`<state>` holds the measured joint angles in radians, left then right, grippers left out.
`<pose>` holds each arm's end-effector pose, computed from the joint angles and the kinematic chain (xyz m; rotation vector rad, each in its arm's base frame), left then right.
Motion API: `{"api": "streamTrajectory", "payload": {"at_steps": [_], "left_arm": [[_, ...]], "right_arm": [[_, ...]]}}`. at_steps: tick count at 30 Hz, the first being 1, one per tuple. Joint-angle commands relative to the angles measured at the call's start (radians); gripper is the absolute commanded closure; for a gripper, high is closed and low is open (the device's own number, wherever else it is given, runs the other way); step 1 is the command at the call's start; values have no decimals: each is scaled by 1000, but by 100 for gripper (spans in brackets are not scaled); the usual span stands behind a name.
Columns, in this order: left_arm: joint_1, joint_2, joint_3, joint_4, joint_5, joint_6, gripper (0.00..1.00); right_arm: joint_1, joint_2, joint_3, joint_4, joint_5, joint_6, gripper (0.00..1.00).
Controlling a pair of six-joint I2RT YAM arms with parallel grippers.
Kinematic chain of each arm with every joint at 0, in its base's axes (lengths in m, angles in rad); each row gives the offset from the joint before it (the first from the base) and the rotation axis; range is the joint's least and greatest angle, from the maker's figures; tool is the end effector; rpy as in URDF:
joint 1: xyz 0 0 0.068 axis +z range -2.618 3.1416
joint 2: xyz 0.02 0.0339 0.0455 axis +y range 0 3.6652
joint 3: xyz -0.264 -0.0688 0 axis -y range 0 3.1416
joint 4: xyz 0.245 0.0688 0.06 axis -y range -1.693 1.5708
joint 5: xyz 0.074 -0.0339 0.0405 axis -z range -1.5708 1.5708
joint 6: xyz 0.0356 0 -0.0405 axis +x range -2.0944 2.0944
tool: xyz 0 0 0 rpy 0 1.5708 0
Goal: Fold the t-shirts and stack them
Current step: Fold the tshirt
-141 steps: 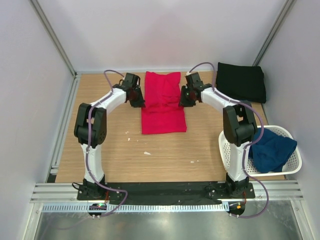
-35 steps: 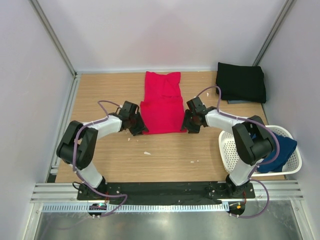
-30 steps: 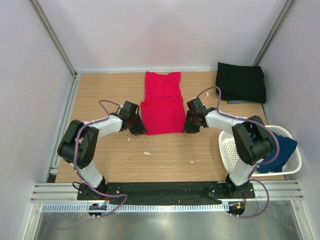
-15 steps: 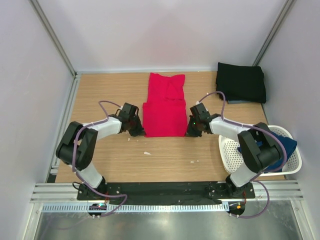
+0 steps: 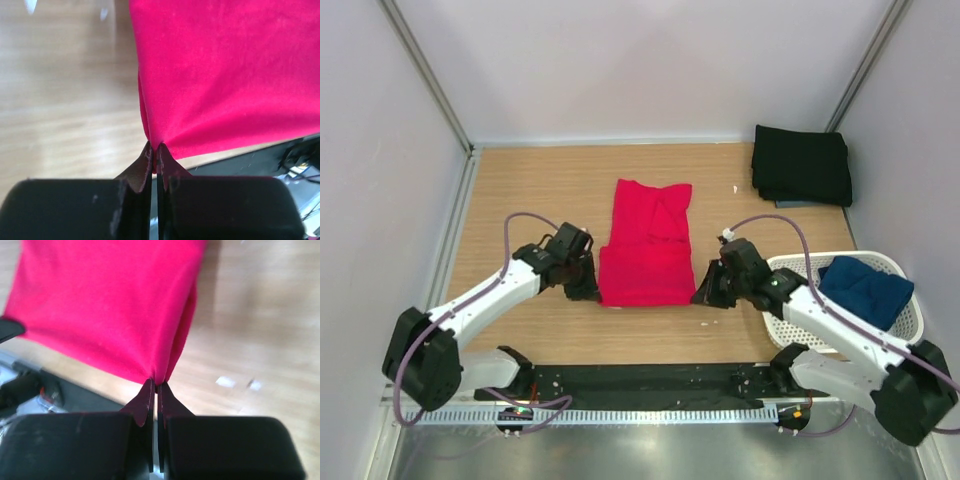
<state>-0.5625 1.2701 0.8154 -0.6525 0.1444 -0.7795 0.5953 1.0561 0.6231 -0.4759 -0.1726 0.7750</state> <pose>0.1978 -0.1308 0.2143 -0.2567 2.7999 -0.5718 0.1660 0.1198 0.2089 0.1584 2.6315 0.7494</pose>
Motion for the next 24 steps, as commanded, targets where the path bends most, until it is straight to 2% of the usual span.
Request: {"api": "streamTrajectory", "payload": {"at_steps": [1, 6, 9, 14, 20, 24], "left_arm": [[-34, -92, 42, -250, -86, -33, 100], [-47, -227, 180, -441, -189, -66, 100], [-47, -235, 277, -487, -232, -61, 100], [-47, -147, 398, -446, -284, -14, 100], [-37, 7, 487, -368, -330, 45, 100], [1, 100, 513, -294, -284, 48, 100]], "right_arm": [[81, -135, -13, -127, 25, 137, 99], [158, -267, 61, -309, 123, 250, 99], [162, -292, 174, -421, 178, 247, 99], [162, -231, 297, -521, 320, 239, 99], [162, -142, 388, -537, 410, 188, 99], [158, -111, 395, -503, 488, 164, 99]]}}
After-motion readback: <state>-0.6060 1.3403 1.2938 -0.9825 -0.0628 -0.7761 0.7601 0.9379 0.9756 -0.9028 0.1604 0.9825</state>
